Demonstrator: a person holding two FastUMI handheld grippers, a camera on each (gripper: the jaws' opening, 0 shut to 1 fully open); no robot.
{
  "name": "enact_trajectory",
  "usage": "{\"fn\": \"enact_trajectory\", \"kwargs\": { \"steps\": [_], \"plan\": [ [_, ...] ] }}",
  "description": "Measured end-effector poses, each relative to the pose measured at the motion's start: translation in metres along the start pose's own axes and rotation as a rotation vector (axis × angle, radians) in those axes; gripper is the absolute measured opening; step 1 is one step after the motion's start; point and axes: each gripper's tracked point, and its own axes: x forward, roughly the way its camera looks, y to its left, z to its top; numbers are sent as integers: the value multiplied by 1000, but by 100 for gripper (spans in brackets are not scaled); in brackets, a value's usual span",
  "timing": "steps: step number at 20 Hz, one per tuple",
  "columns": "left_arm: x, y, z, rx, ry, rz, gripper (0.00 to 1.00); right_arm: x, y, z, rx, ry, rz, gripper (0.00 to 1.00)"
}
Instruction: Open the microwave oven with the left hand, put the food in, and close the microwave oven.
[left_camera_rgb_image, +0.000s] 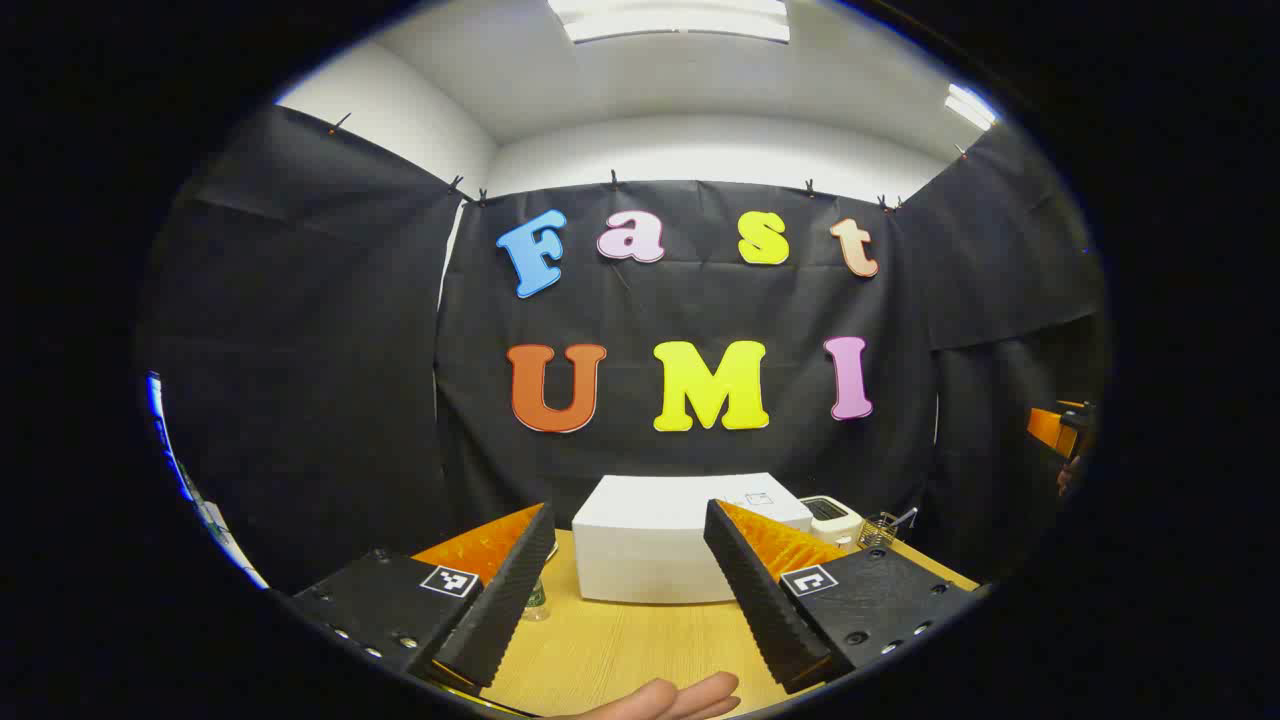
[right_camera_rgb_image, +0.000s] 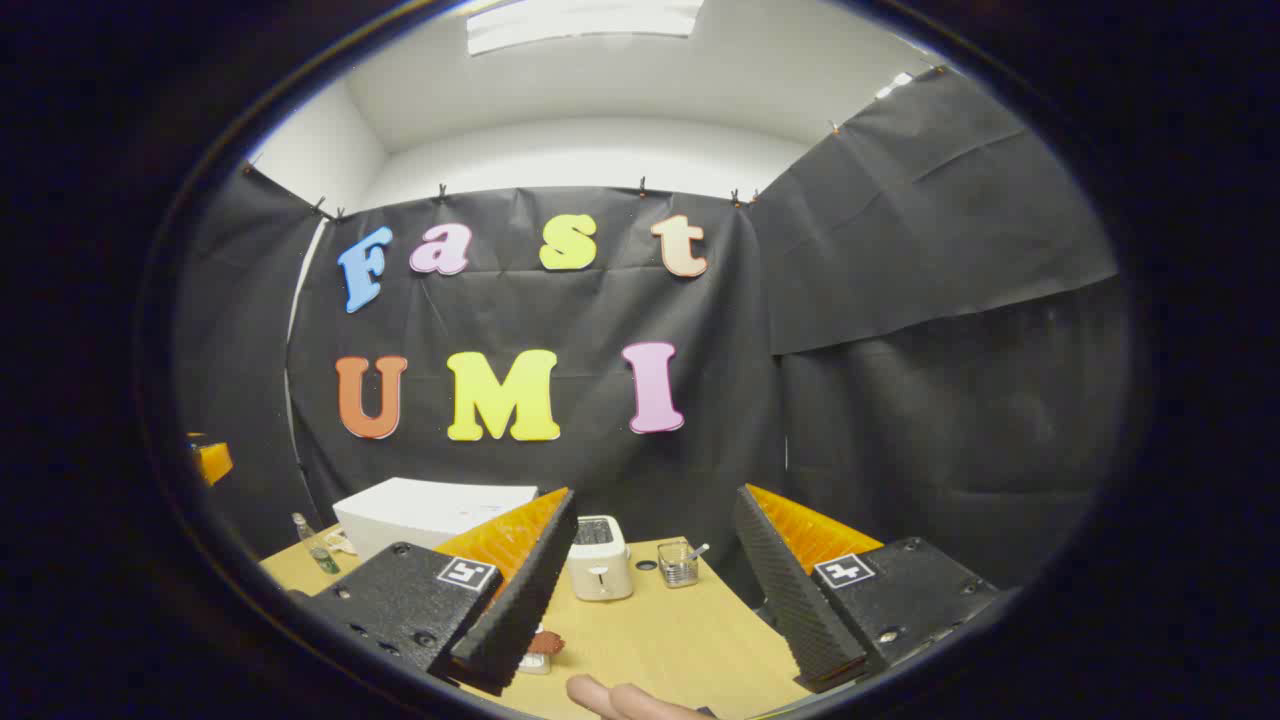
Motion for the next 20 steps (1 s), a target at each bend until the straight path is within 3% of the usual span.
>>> {"fn": "enact_trajectory", "kwargs": {
  "steps": [3,4,5,6,7,8,13,14,16,17,18,19,20],
  "plan": [
    [-2,-3,0,1,4,-8,94,-3,-1,5,-1,-17,-3,90],
    [-4,-3,-1,1,3,-7,94,-4,-2,8,-5,-25,-6,100],
    [-5,-3,2,4,0,-6,94,-5,-1,9,-7,-30,-4,90],
    [-4,-4,2,12,-6,-8,94,-8,1,9,-9,-31,1,90],
    [-5,-5,3,15,-6,-11,94,-8,3,8,-10,-30,6,100],
    [-4,-7,2,12,0,-17,94,-9,5,8,-10,-29,12,90],
    [4,-16,2,-34,14,-42,94,-9,5,5,2,-23,22,90],
    [5,-22,1,-39,13,-55,94,-8,5,3,3,-18,25,100],
    [13,-31,-3,-38,24,-76,93,-6,6,-1,9,-7,41,100],
    [17,-35,-6,-33,30,-80,93,-4,5,-4,17,0,44,90],
    [23,-37,-8,-29,33,-78,93,-2,4,-6,21,5,45,100],
    [30,-39,-10,-27,36,-77,93,-1,3,-8,18,8,45,90],
    [36,-45,-15,-26,41,-79,93,0,1,-10,18,10,42,90]
  ]
}}
